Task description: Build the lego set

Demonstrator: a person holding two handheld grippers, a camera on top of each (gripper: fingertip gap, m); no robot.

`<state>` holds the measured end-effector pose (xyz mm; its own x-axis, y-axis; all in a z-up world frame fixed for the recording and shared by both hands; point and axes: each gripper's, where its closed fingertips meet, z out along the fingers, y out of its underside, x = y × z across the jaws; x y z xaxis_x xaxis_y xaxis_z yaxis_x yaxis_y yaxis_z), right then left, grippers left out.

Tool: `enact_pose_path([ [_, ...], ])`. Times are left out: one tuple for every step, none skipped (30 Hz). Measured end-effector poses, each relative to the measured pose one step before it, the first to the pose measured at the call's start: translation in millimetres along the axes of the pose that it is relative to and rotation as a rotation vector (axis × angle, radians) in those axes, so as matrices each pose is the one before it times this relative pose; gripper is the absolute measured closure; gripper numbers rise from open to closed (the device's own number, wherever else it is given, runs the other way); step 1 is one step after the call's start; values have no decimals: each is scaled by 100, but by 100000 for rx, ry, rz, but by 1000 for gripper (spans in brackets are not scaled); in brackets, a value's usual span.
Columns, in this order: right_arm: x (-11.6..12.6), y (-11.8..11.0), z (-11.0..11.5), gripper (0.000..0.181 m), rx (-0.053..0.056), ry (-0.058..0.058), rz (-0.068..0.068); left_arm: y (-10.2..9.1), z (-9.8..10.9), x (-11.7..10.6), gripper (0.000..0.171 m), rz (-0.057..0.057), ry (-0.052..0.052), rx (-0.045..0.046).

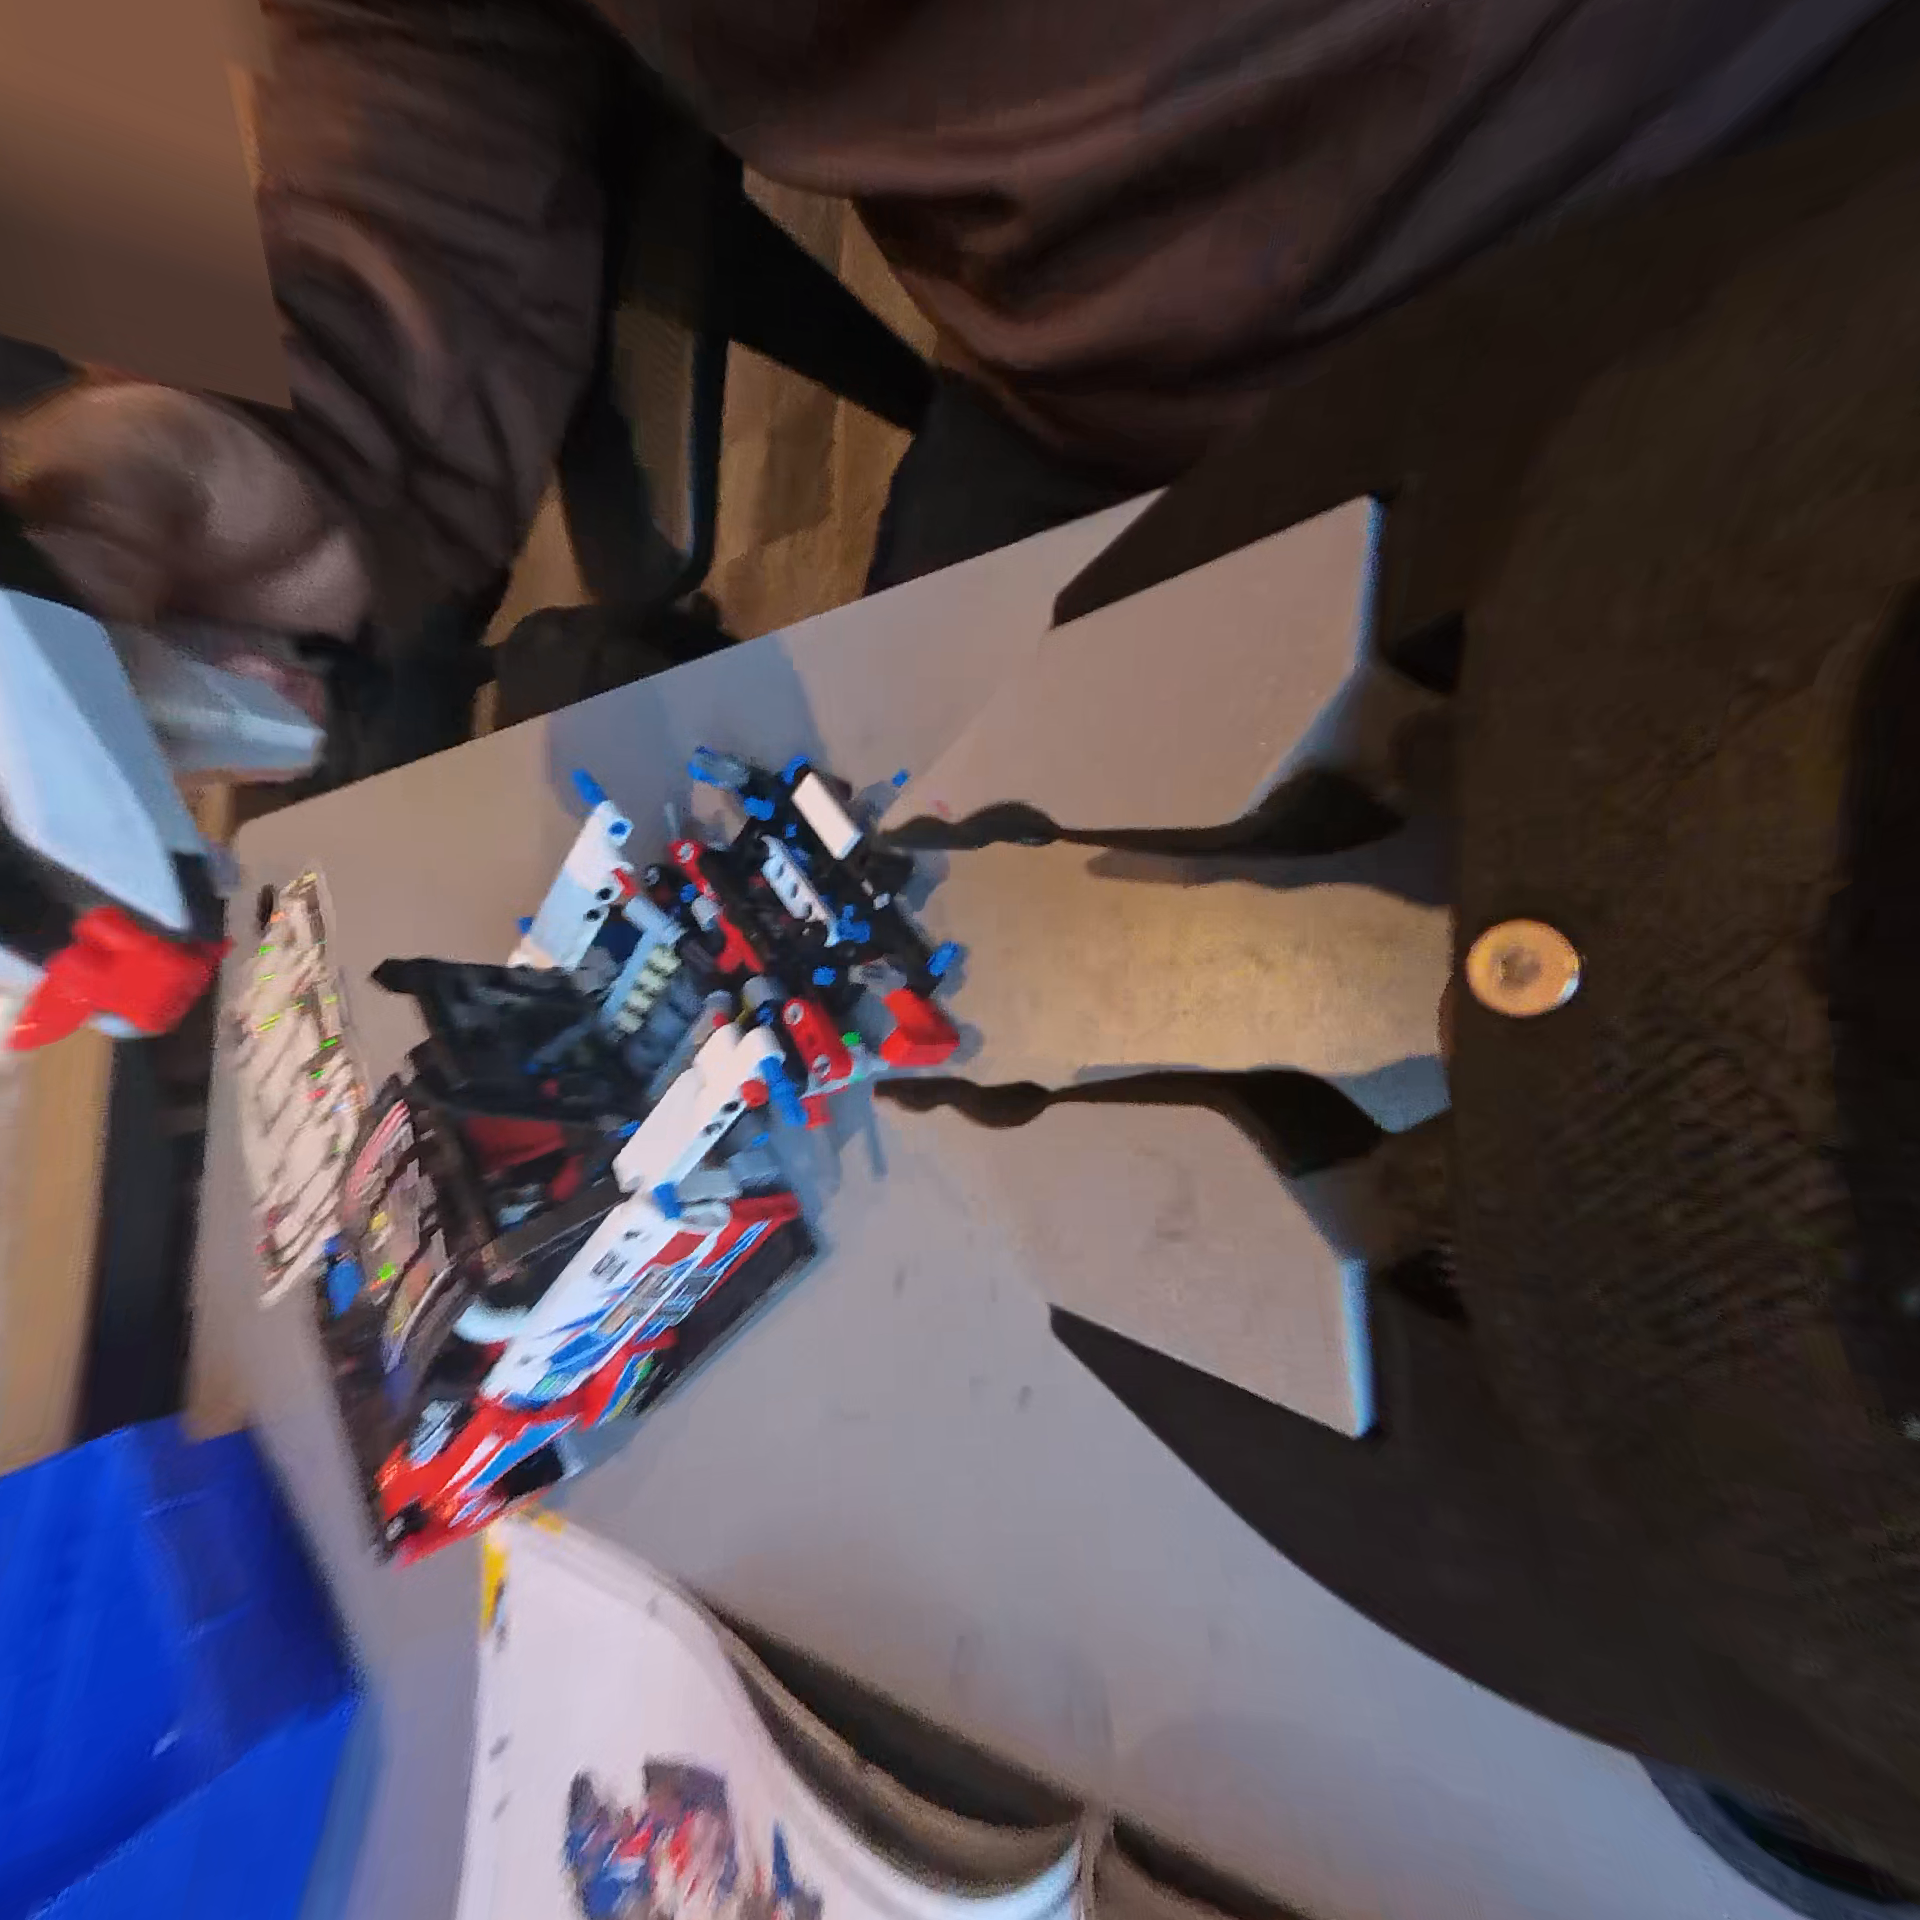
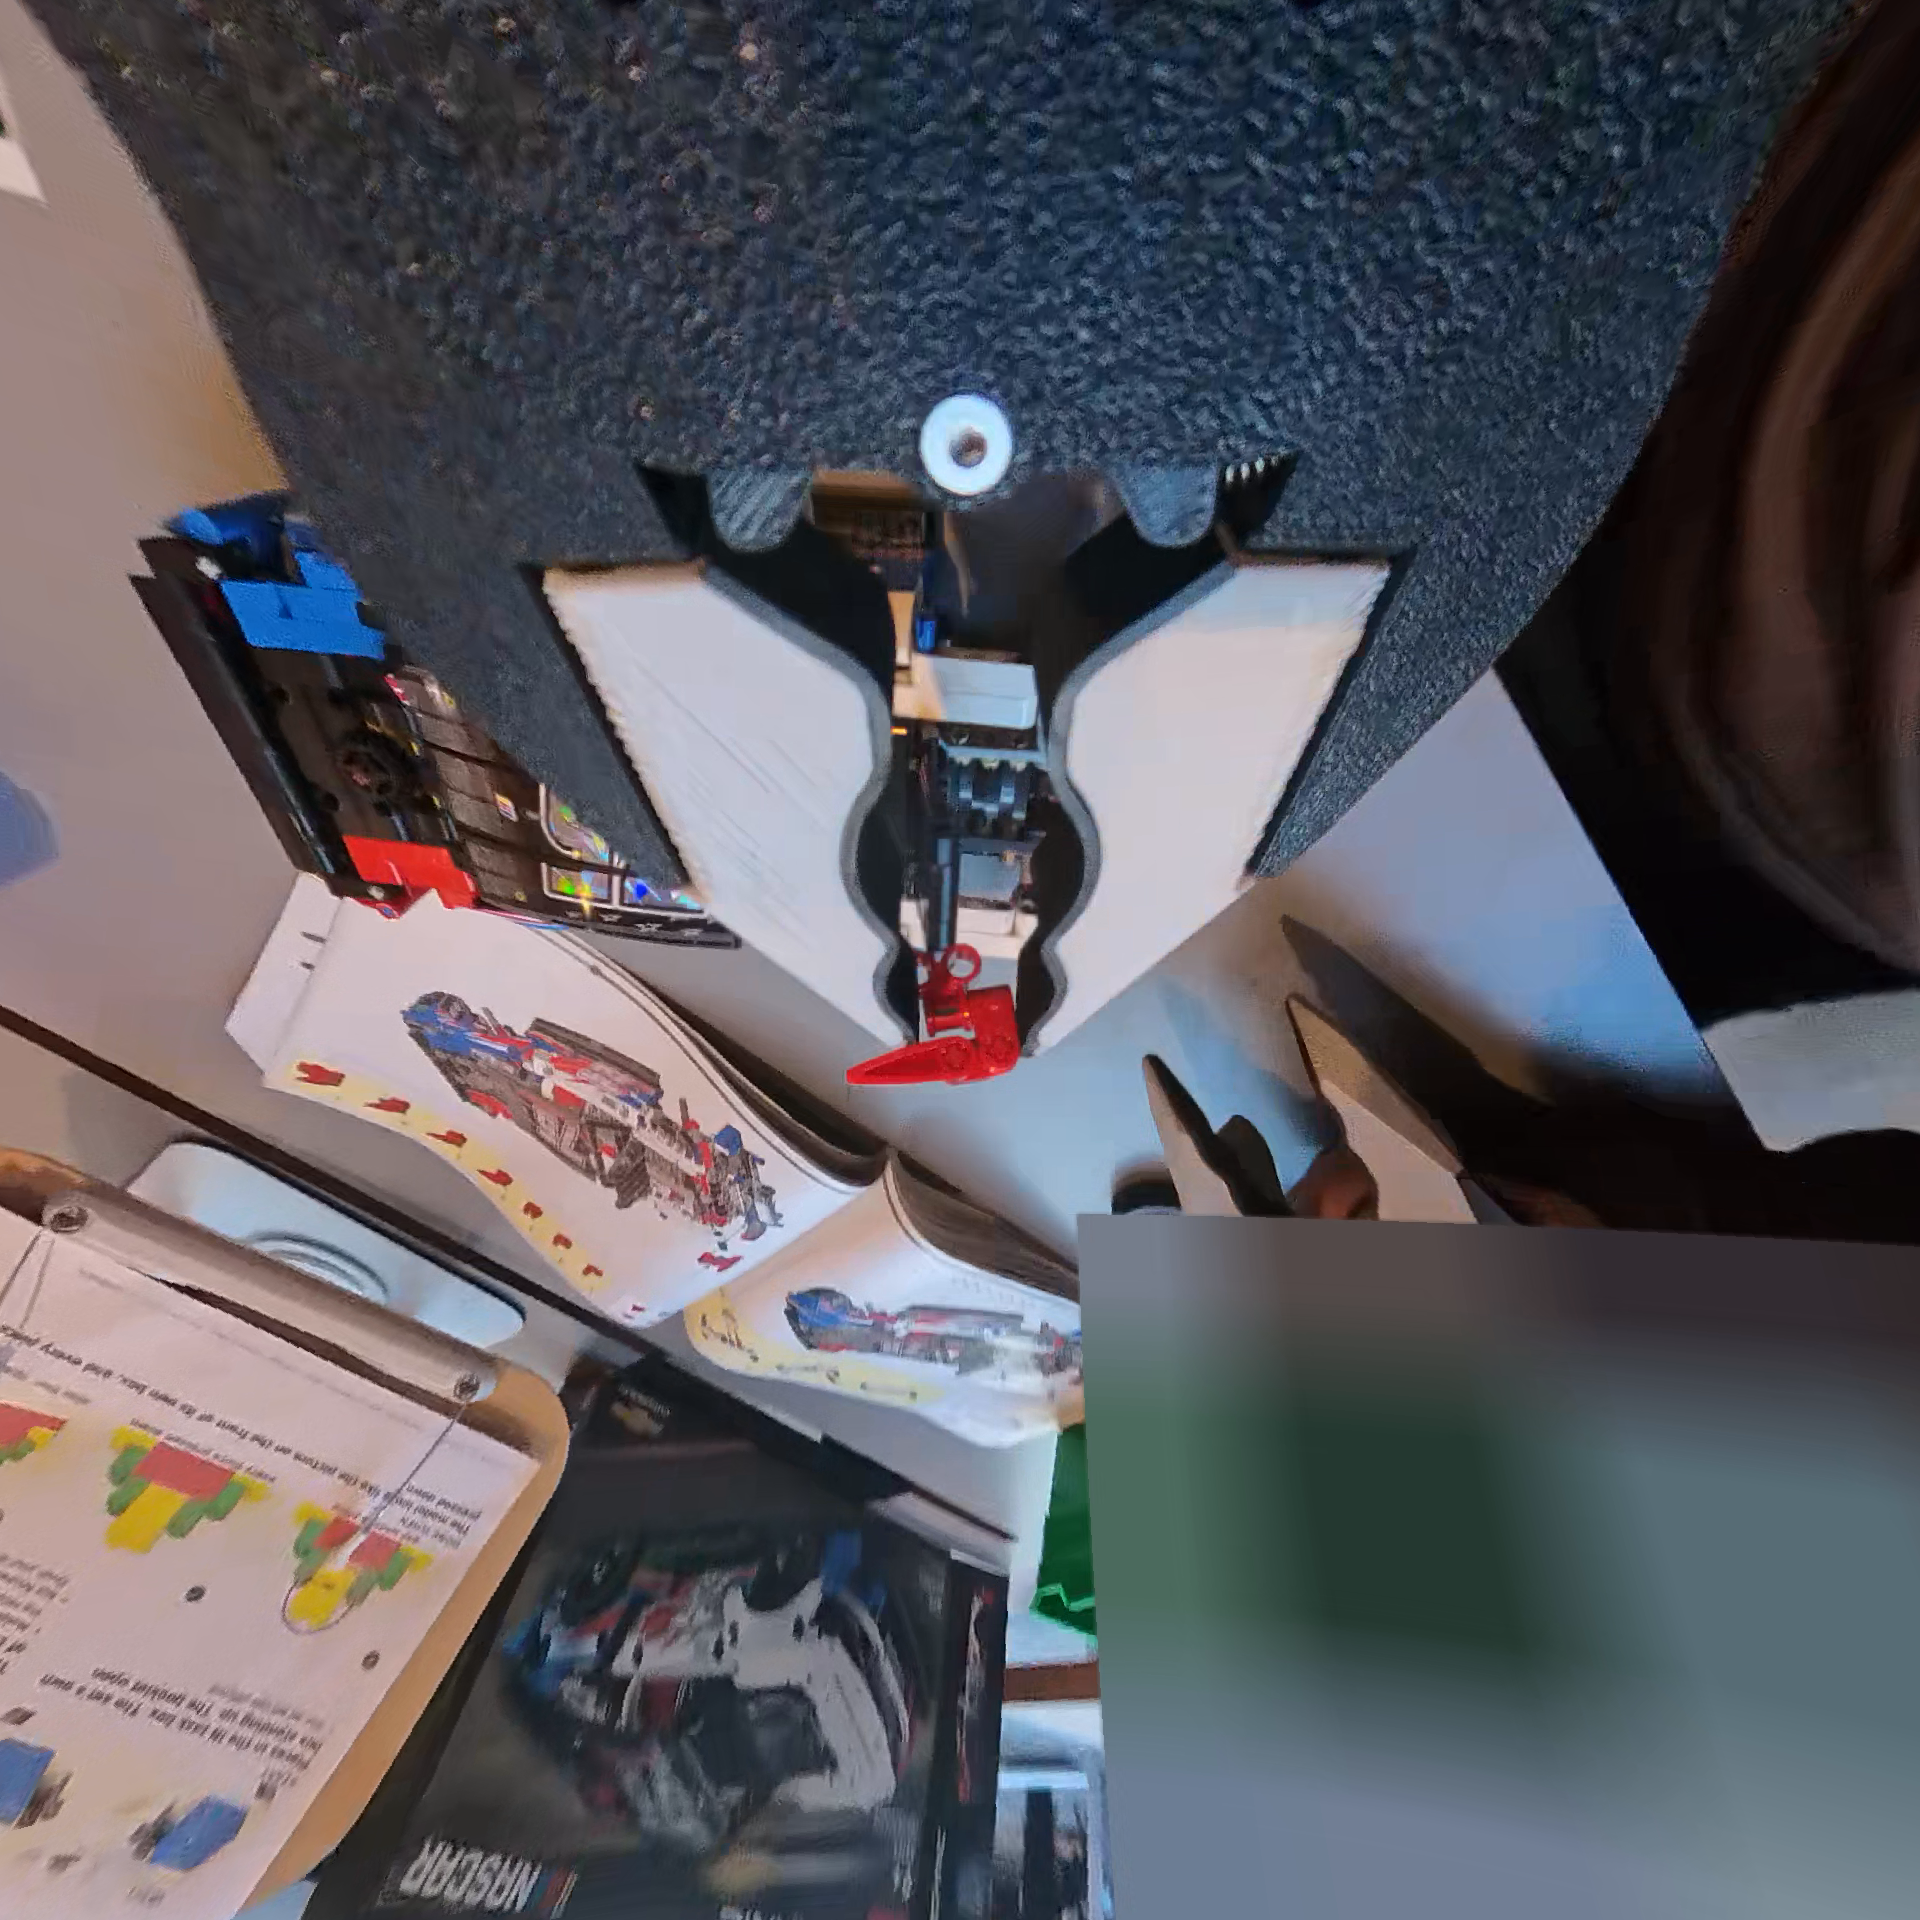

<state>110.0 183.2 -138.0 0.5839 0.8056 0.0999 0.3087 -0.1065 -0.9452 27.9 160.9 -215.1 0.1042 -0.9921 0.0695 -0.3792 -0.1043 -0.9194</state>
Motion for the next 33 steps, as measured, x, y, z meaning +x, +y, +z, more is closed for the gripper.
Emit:
enact_pose_path([
  [367,103,62,163,2621,-201,1636,-270,-165,-279,128,733,-1181,2012],
  [617,19,49,163,2259,1070,2025,-70,-16,-95,126,464,150,442],
  [636,-151,24,163,2591,904,2540,124,74,20,122,1317,508,-966],
  [543,-267,10,163,2883,-50,2881,176,113,-99,122,2348,-1010,-1362],
  [555,-196,42,163,1970,-89,3353,158,114,-196,123,2883,-2017,-1220],
  [548,23,54,163,224,-114,3895,121,129,-132,124,2305,-1592,-1022],
  [329,175,76,164,-939,-1227,3656,84,99,-43,126,1105,-678,-743],
  [167,285,76,164,-1683,-1469,3125,62,61,9,129,-23,178,-517],
  [168,259,49,164,-1582,-326,2122,25,21,-36,132,-743,347,-143],
  [89,143,-20,164,-867,597,860,-22,-31,-139,133,-1178,-101,227],
  [-9,94,-71,164,-423,1148,228,-64,-59,-255,134,-1496,-887,628],
  [-119,198,-96,164,-849,970,111,-89,-76,-387,139,-1637,-1731,704],
  [-134,251,-113,164,-1019,1190,196,-24,-35,-449,145,-1962,-1815,232],
  [-115,212,-140,164,-763,1640,348,33,19,-340,146,-2126,-932,-257],
  [-245,94,-136,164,-410,1116,428,58,36,-298,147,-2144,-745,-407],
  [-417,-14,-116,164,2,229,306,-1,-21,-225,147,-1578,-463,32],
  [-499,-26,-70,164,51,-149,159,-69,-59,-24,147,-922,406,612],
  [-456,30,-24,164,-20,-20,48,-79,-102,9,147,-601,303,792],
  [-362,18,-5,164,194,419,-172,-33,-119,23,147,-654,-193,571],
  [-308,-61,36,164,726,718,-245,52,-133,12,148,-731,-469,56],
  [-358,-50,103,164,741,17,-108,75,-102,-51,149,-576,-983,-159],
  [-366,159,191,164,-961,-611,-66,59,-101,-91,150,-343,-1016,-131],
  [-177,196,246,164,-1692,243,-110,16,-75,-48,150,-273,-452,143],
  [-158,32,210,164,-862,452,-266,-3,-30,18,151,-315,270,116],
  [-223,-55,202,164,-610,-98,-54,83,39,43,151,-532,637,-672],
  [-244,-84,164,164,-797,-185,-148,197,105,-38,151,-1028,293,-1450],
  [-151,-200,101,164,253,659,-693,174,86,-118,151,-1164,-227,-1314],
  [-175,-245,33,164,1088,626,-632,65,56,-110,151,-795,-383,-558],
  [-308,-48,66,164,59,-519,-210,32,22,-16,151,-356,165,-256],
  [-293,170,94,164,-1201,-799,-362,-4,8,-65,151,-362,-235,-62],
  [-120,248,70,164,-1532,255,-1056,-26,-27,-92,151,-334,-531,219],
  [46,241,44,164,-1360,1262,-1451,-17,-2,-32,151,-208,-92,129],
  [30,163,21,164,-940,1163,-1315,16,6,-12,151,-281,119,-125],
])
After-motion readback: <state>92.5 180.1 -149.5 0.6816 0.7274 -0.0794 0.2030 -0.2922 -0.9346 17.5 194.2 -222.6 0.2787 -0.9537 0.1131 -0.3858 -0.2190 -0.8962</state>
